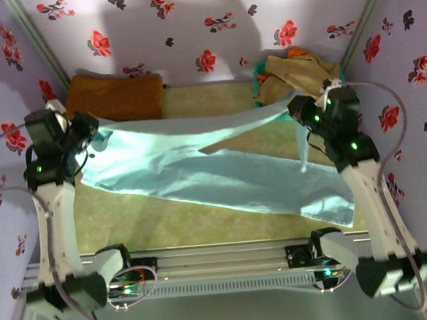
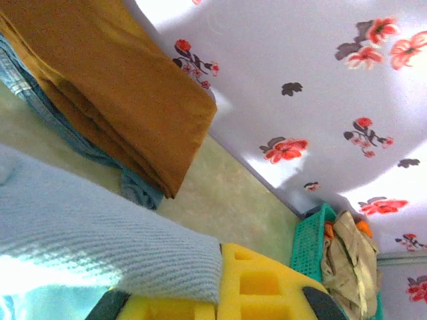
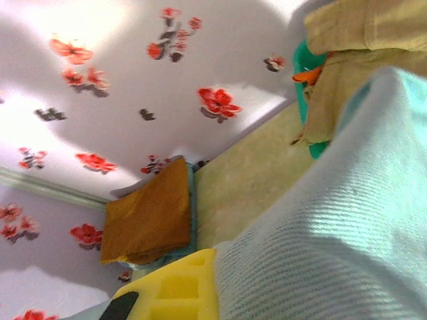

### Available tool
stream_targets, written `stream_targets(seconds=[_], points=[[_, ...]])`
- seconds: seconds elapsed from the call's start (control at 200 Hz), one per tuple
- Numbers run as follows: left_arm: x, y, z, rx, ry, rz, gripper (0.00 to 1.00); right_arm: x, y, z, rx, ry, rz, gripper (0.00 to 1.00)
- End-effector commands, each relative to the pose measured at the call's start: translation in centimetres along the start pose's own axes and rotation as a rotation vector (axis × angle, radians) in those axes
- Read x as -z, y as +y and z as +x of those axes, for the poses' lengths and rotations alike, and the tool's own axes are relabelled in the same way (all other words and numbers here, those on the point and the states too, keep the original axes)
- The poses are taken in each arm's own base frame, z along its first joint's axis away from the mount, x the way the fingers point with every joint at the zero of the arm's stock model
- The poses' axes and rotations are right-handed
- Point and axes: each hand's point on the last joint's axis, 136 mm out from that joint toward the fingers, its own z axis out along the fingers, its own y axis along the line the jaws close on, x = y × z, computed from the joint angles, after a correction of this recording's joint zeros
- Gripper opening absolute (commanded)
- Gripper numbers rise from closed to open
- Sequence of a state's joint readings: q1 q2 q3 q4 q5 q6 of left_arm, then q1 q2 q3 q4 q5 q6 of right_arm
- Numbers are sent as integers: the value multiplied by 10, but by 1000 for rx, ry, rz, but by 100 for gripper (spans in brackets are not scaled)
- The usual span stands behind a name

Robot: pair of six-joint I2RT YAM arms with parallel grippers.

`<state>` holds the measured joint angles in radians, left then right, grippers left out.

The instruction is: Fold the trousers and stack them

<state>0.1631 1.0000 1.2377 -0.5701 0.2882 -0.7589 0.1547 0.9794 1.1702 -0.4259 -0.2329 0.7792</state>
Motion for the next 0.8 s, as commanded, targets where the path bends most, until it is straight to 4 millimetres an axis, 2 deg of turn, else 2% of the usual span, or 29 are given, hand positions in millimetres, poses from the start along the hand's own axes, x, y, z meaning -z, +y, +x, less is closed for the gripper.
stream_targets(seconds=[0.0,0.145,0.205,0.28,0.345,0.415,0.5,0.6,0.67,0.71,0.745,0.77,0.795], points=[[24,16,21,-15,4,-36,0,36,-14,17,47,-11,59,0],[65,14,47,6,10,7,0,91,-17,30,80,-37,69,0],[80,10,51,1,7,21,0,104,-15,32,100,-35,70,0],[87,8,50,-4,-6,20,0,99,-19,31,130,-18,101,0],[75,8,44,6,-1,16,0,73,-26,31,160,27,136,0],[48,9,32,16,1,10,0,33,-40,28,191,89,195,0],[5,12,8,18,-5,-23,0,-18,-53,20,214,190,209,0],[-63,15,-20,28,16,-52,0,-72,-88,-4,256,254,308,0],[-117,11,-30,17,53,-44,0,-111,-118,-29,229,259,376,1],[-151,7,-33,20,84,-26,0,-132,-131,-42,199,263,393,7],[-182,5,-32,16,115,-16,0,-147,-147,-51,178,272,449,25],[-205,10,-29,26,144,-34,0,-154,-157,-59,171,266,499,31],[-225,7,-27,34,168,-20,21,-158,-164,-67,159,251,539,35]])
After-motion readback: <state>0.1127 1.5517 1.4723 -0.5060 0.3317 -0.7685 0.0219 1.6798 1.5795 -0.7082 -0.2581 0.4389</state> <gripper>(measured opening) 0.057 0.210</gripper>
